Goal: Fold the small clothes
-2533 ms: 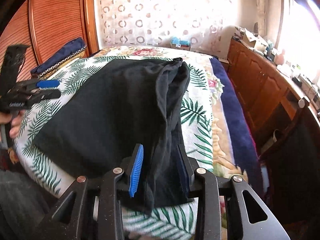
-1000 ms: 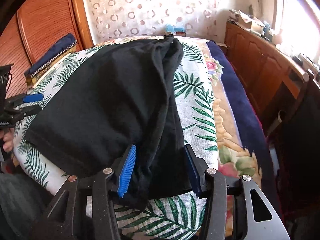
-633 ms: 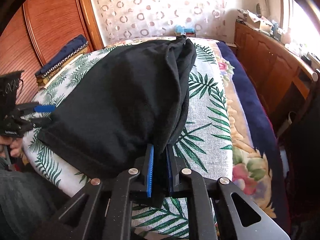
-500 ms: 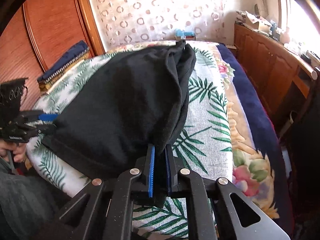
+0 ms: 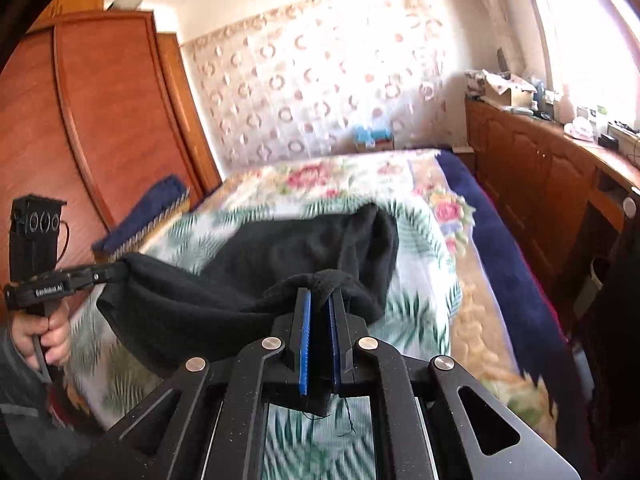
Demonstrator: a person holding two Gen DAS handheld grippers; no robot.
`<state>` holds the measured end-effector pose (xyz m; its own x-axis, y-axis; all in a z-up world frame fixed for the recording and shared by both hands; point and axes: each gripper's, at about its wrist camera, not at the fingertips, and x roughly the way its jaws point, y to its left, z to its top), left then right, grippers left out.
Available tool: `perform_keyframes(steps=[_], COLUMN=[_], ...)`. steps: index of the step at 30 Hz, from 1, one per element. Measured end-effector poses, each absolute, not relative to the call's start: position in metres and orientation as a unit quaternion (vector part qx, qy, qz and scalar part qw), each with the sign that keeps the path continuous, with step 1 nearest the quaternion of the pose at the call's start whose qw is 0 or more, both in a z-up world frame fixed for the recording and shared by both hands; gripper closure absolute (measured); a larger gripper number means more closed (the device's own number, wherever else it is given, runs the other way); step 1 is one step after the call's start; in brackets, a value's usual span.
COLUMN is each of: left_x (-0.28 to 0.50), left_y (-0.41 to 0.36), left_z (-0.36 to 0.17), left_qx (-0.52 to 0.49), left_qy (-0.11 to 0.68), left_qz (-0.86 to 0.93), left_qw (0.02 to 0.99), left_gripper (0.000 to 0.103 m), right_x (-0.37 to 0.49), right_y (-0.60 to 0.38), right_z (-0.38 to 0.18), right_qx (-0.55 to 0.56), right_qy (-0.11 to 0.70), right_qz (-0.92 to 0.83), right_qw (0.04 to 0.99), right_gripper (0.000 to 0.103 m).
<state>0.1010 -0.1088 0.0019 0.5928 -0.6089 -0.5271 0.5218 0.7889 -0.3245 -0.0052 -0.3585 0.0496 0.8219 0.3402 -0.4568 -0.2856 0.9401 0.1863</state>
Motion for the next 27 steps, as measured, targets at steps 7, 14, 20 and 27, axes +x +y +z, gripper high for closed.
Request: perform_keyframes(steps=[7,14,20,27], left_x=[0.176,0.231,0.257,0.250], left_y=[-0.104,-0.104,-0.105,-0.107], left_z=[0.003,-0.020,-0.046,-0.035], left_qx=[-0.076,-0.083,-0.103,-0.065], left_qy=[0.328,0.361,0.410,0.390], left_qz=[-0.291,-0.269,-0.264,-0.288], left_qw=[0.895,0.889,0.867,0.872], left_gripper=[0.095,0.095,0.095,0.061], right_x=[0.065,0.127,0.155,0.134], right_y=[-0.351,-0.337,-0.333,-0.326], right_z=[0.063,0.053,0.058,0.081], right_qx=[0.045,0.041,0.040,-0.002], right_qy=[0.248,0.278,0.297,0.269], right_qz=[0.152,0.152,0.139,0.121], right_qw=[0.956,0.948,0.944,0.955], right_gripper=[0.095,0.095,0.094,0.077])
